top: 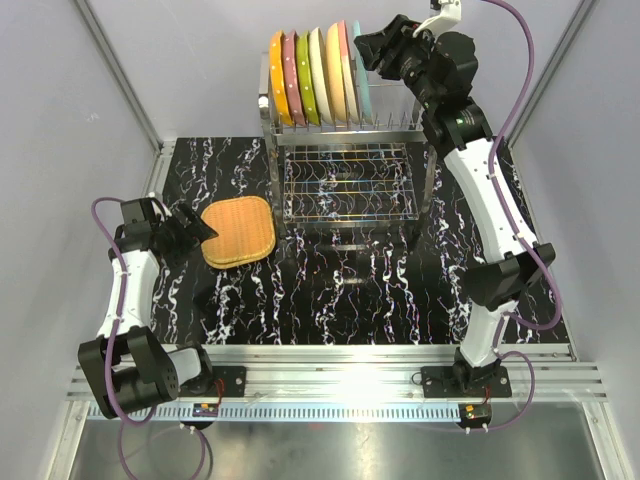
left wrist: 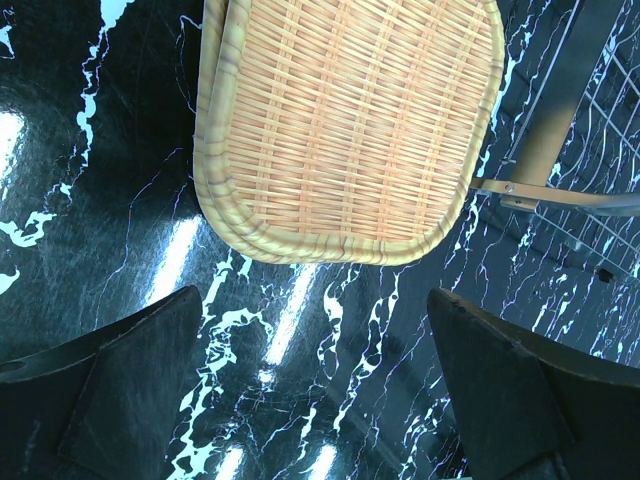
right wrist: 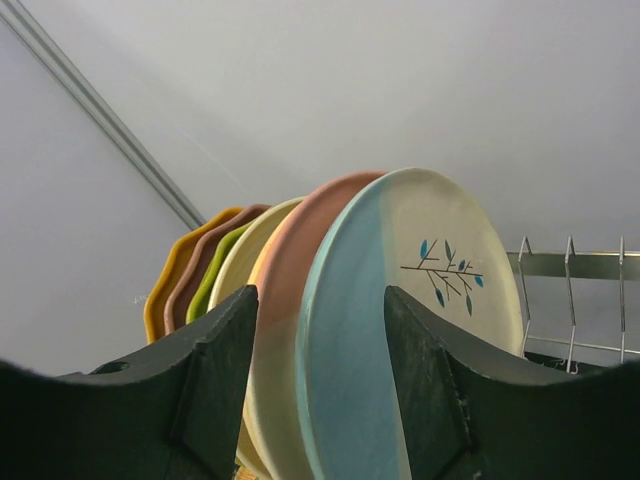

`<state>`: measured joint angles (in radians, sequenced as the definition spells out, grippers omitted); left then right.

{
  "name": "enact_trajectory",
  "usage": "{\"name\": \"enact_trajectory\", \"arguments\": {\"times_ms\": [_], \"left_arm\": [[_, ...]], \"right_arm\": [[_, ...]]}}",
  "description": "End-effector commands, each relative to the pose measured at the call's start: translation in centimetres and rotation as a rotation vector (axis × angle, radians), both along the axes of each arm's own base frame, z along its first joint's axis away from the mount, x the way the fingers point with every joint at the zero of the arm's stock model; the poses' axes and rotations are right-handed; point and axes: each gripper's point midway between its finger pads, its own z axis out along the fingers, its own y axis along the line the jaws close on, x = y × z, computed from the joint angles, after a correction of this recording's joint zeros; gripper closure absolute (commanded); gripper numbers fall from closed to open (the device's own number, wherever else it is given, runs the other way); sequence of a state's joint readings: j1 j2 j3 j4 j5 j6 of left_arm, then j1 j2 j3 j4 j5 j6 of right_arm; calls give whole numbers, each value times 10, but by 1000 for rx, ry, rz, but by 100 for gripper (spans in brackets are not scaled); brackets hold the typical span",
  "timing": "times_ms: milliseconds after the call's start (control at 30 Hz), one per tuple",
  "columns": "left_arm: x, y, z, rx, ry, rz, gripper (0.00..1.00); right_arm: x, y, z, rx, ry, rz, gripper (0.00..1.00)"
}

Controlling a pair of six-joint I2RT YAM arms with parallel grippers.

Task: Load the plates into the dish rack
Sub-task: Insert the plate into the dish rack, then grab a plate with the left arm

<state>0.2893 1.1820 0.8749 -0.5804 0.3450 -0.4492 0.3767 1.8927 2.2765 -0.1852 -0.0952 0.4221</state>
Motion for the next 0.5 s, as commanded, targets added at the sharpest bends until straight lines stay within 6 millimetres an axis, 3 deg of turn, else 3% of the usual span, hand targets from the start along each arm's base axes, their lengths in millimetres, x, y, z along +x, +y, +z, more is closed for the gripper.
{"name": "enact_trajectory", "arguments": {"times_ms": [0, 167, 367, 467], "left_arm": [[6, -3, 8, -4, -46, -26, 1], [6, -3, 9, 4, -51, -30, 1], [7, -3, 6, 4, -46, -32, 1], [7, -5, -1, -18, -21, -42, 1]], "right_arm": [[-32, -15, 45, 20, -99, -20, 38], [-48, -22, 54, 15, -126, -21, 36], [-91, -31, 63, -21, -196, 20, 36], [-127, -30, 43, -62, -213, 97, 37]]}}
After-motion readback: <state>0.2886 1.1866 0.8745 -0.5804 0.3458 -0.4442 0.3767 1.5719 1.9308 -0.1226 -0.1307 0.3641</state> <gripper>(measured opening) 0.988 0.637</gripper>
